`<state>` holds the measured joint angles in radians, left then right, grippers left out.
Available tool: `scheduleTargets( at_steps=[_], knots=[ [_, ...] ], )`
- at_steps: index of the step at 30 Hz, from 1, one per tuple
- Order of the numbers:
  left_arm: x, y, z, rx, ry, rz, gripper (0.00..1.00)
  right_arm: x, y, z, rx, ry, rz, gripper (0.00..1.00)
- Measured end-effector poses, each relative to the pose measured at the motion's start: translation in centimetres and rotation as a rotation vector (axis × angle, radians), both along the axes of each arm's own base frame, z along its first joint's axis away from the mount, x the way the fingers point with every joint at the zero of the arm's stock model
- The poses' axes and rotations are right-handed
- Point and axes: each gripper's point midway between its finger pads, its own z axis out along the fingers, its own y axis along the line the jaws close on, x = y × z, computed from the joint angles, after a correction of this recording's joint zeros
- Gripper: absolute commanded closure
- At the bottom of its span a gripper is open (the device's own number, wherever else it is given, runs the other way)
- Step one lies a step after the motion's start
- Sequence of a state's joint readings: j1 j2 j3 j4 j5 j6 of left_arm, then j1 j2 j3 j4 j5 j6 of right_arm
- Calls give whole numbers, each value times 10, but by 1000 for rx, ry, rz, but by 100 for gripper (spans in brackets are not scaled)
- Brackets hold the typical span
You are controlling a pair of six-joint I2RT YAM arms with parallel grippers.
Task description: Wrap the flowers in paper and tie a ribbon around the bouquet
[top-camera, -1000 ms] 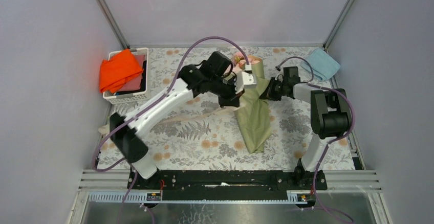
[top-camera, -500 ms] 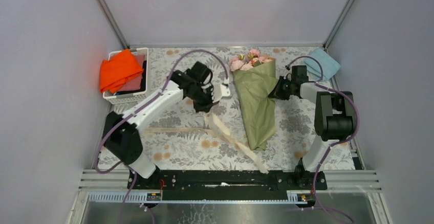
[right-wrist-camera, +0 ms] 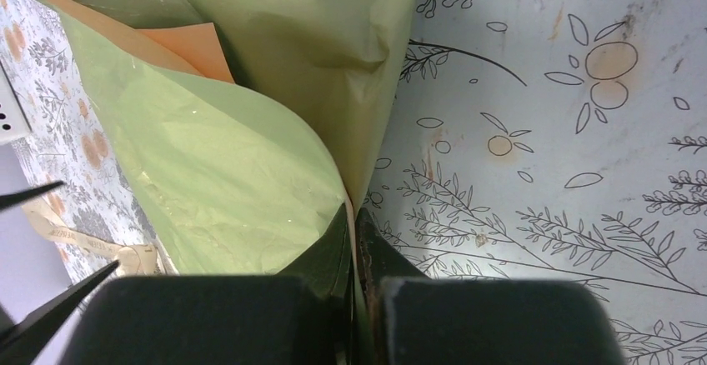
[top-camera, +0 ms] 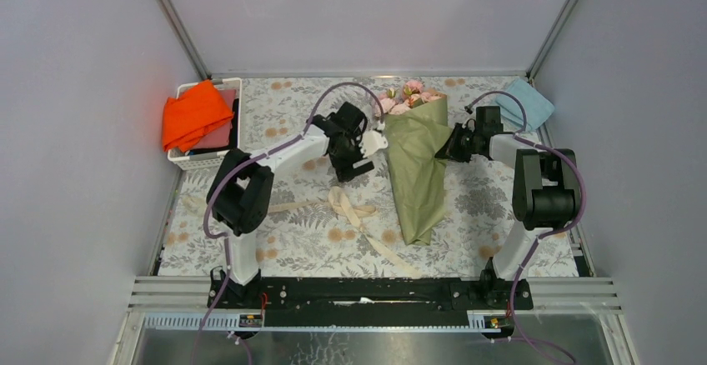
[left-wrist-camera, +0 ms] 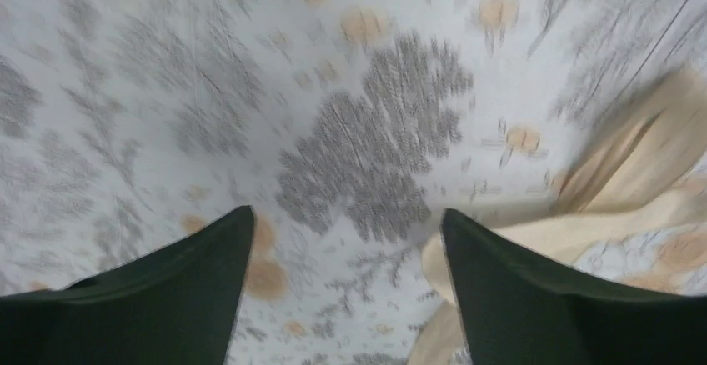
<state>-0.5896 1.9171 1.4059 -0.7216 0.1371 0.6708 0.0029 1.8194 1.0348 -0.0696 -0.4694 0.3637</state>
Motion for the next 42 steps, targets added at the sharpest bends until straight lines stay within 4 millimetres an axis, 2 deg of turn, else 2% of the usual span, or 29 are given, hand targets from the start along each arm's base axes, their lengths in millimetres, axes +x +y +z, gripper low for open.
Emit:
scheduleTargets(
  at_steps=[4, 6, 9, 11, 13, 19, 21, 22, 24, 26, 28, 29, 30, 31, 34, 35, 39, 42],
  knots=[
    [32, -37, 45, -220, -52, 121, 1, -1, 2, 0, 13, -2, 4, 100],
    [41, -55, 65, -337, -40, 190, 1, -1, 4, 0, 23, -2, 6, 100],
    [50, -80, 79, -489, 28, 295, 1, -3, 5, -2, 32, -1, 5, 100],
    [55, -95, 75, -562, 87, 363, 1, -5, 5, -4, 34, 5, 4, 100],
    [59, -108, 60, -610, 160, 439, 1, -9, 5, -7, 36, 14, 5, 100],
    [60, -123, -7, -598, 350, 646, 1, -14, 7, -13, 49, 18, 7, 100],
    [69, -133, -1, -640, 362, 663, 1, -15, 8, -13, 54, 15, 6, 98],
    [73, -136, 1, -658, 370, 672, 3, -15, 8, -13, 55, 17, 6, 94],
    [77, -142, -1, -680, 400, 690, 11, -15, 8, -14, 57, 20, 2, 78],
    [77, -149, -2, -709, 441, 696, 22, -15, 8, -15, 60, 23, -4, 66],
    [76, -154, -3, -728, 478, 706, 34, -17, 8, -18, 62, 32, -8, 58],
    [75, -156, -5, -736, 496, 709, 41, -17, 10, -19, 74, 38, -9, 58],
    [74, -157, -6, -740, 509, 717, 49, -15, 11, -18, 84, 32, -7, 59],
    [72, -161, -11, -752, 550, 728, 69, -12, 14, -17, 109, 18, 3, 75],
    [71, -163, -10, -766, 578, 733, 92, -10, 18, -17, 135, 11, 13, 100],
    [70, -164, -8, -775, 589, 727, 99, -8, 20, -20, 154, 12, 16, 100],
    [74, -163, -2, -797, 620, 727, 100, -6, 29, -19, 199, 11, 29, 100],
    [83, -157, 7, -815, 629, 732, 100, 3, 39, -9, 208, -14, 43, 100]
  ],
)
